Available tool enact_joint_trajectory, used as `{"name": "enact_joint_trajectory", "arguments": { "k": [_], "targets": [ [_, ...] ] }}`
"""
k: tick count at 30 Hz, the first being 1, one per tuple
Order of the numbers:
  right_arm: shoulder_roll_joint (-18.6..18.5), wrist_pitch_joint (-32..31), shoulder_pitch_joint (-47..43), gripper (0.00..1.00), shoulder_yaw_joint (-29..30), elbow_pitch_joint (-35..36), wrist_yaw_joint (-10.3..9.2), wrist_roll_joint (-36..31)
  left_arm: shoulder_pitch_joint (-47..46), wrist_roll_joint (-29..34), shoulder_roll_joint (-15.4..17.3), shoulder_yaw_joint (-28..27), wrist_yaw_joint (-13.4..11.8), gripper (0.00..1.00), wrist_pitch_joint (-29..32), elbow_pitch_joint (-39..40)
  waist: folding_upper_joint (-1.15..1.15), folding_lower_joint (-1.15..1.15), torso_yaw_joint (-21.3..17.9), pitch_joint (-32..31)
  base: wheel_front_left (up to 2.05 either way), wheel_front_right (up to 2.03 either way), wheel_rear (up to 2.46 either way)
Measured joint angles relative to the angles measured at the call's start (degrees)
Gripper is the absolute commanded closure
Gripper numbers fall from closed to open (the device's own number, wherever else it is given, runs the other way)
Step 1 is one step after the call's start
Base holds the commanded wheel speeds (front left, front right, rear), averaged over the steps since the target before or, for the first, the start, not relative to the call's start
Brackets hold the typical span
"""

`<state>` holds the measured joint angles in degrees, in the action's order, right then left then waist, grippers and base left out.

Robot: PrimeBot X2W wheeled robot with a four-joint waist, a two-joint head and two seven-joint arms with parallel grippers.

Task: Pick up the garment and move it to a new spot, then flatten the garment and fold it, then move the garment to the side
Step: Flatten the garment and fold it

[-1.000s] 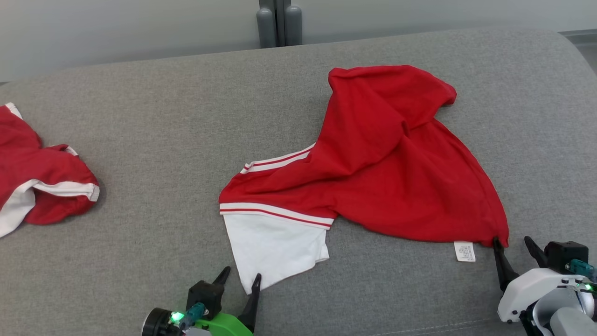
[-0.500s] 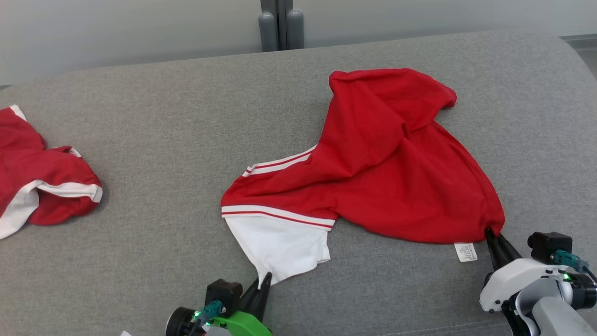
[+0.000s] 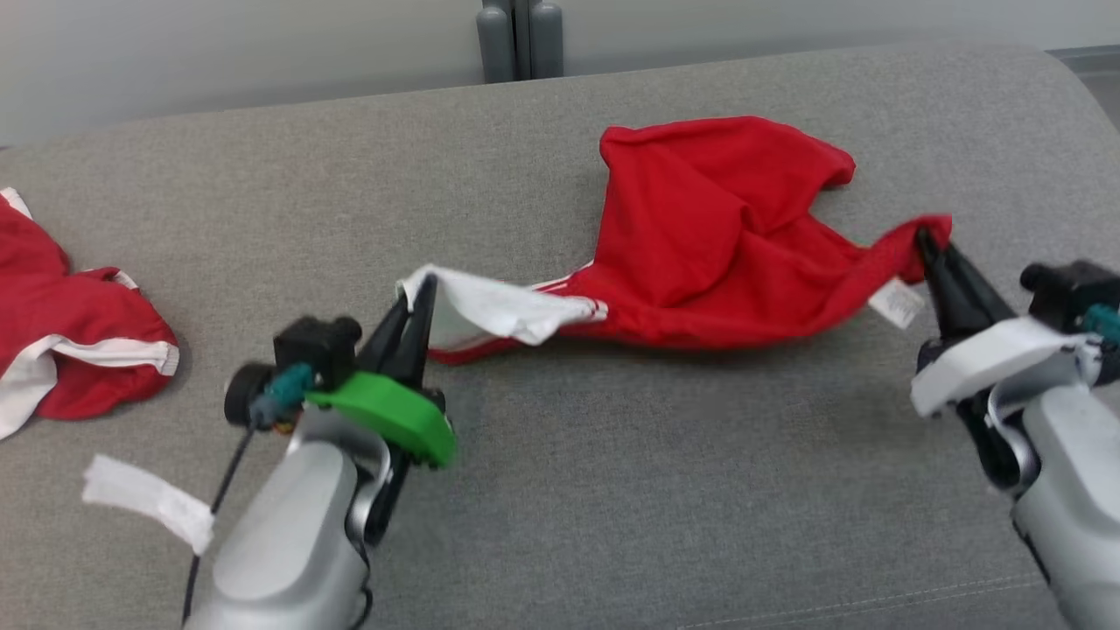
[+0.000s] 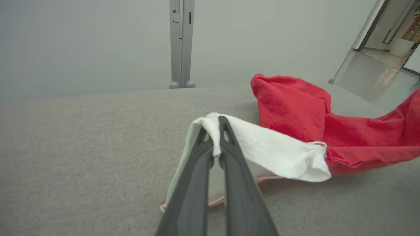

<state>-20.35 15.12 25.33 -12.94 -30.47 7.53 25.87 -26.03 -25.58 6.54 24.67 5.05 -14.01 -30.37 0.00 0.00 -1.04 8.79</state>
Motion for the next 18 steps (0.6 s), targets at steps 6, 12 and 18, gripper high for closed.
{"name": "enact_joint_trajectory", "arguments": {
  "k": [6,12,18],
  "targets": [
    [-5.3,-4.2,21.5,1.0,-5.7,-1.5,0.0,6.0,-22.7,-3.6,2.0,-4.0,1.4,1.0,6.1,-0.9,0.0,0.0,-0.4,5.0,0.0,0.0,0.0],
    [-6.4,-8.5,42.6,1.0,-7.6,-7.2,0.0,12.4,-45.2,-3.5,2.4,-5.7,1.6,1.0,8.7,-7.0,0.0,0.0,-0.8,10.3,0.0,0.0,0.0],
    [-5.6,-7.7,58.4,1.0,-9.1,-14.4,0.0,14.7,-63.9,-2.9,1.3,-6.8,1.5,1.0,6.2,-15.1,0.0,0.01,-1.1,14.2,0.0,0.0,0.0]
  ]
}}
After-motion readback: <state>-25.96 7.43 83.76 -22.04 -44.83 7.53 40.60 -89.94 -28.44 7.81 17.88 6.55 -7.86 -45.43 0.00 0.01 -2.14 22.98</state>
